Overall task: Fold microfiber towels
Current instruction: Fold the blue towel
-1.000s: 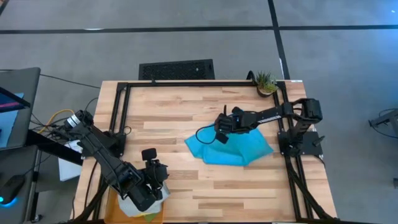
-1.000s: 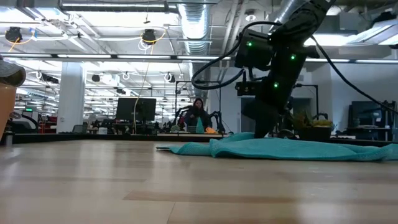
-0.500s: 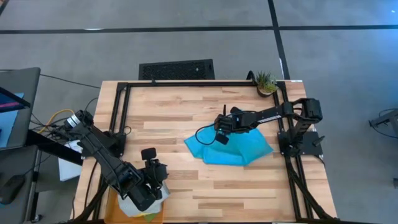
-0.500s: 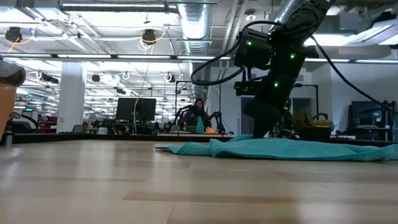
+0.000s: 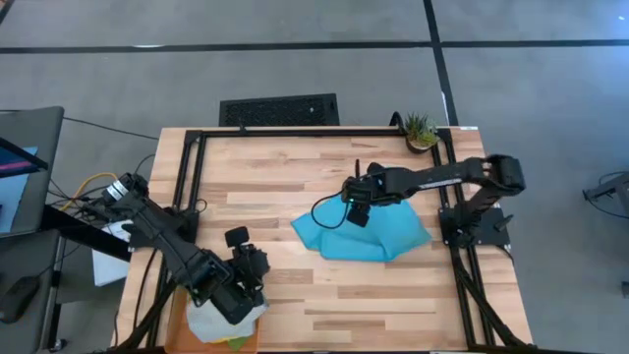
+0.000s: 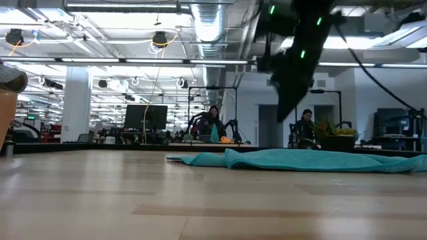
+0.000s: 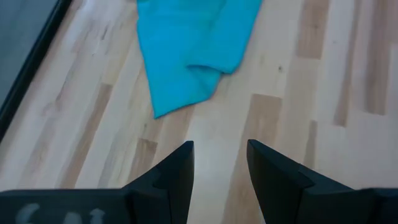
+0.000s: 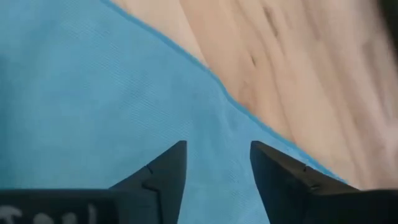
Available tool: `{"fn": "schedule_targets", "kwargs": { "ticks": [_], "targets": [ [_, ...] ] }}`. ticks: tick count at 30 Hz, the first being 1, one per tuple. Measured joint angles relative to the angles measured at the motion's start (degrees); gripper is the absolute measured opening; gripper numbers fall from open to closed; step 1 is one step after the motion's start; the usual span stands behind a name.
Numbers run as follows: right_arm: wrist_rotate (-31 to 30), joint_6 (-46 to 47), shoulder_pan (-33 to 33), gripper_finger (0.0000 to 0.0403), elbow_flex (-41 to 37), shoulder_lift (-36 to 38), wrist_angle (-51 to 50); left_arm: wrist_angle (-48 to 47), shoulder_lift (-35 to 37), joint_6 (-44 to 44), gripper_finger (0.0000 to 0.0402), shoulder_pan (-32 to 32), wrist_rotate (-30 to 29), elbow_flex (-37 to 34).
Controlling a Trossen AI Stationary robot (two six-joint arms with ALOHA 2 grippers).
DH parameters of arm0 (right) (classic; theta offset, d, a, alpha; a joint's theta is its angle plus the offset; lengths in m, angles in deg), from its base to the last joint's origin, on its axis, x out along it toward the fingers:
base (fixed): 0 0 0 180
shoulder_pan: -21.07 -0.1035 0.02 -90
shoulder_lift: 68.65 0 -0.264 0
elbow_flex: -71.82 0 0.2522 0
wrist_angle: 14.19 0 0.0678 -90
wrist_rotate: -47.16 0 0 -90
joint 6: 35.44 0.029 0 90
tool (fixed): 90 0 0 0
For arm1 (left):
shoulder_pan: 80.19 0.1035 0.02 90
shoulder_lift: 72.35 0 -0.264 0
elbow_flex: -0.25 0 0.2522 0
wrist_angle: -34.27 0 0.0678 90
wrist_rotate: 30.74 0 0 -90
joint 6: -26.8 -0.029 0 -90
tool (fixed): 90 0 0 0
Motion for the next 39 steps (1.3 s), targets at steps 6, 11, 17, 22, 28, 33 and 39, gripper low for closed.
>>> {"fn": "schedule_targets", "kwargs": {
  "ticks": [6, 11, 17, 22, 28, 33, 39],
  "targets": [
    [-0.02, 1.99, -5.38, 0.0211, 0.38, 13.35, -7.02, 7.09, 0.04, -9.2, 0.0141, 5.48, 1.88, -4.8],
    [-0.03, 4.34, -11.38, 0.0212, 0.43, 22.17, -6.78, 25.2, 0.0, -28.27, 0.0141, 10.01, 5.57, -12.09],
    [-0.01, 4.43, -17.97, 0.0212, 0.42, 27.58, -6.99, 46.21, 0.0, -42.88, 0.0142, 16.37, 14.93, -19.25],
    [0.0, 4.45, -23.02, 0.0212, 0.41, 29.0, -7.03, 59.02, -0.02, -49.89, 0.0142, 19.96, 19.54, -25.5],
    [0.0, 5.56, -27.85, 0.0212, 0.41, 29.14, -7.03, 71.18, -0.02, -54.48, 0.0142, 21.96, 18.62, -32.17],
    [-0.04, 5.98, -29.72, 0.0212, 0.38, 29.12, -6.97, 76.64, -3.66, -55.34, 0.0142, 22.77, 20.1, -33.52],
    [-0.3, 7.4, -29.76, 0.0212, 0.34, 29.08, -6.69, 77.03, -13.53, -60.86, 0.0142, 22.7, 19.97, -27.87]
  ]
}}
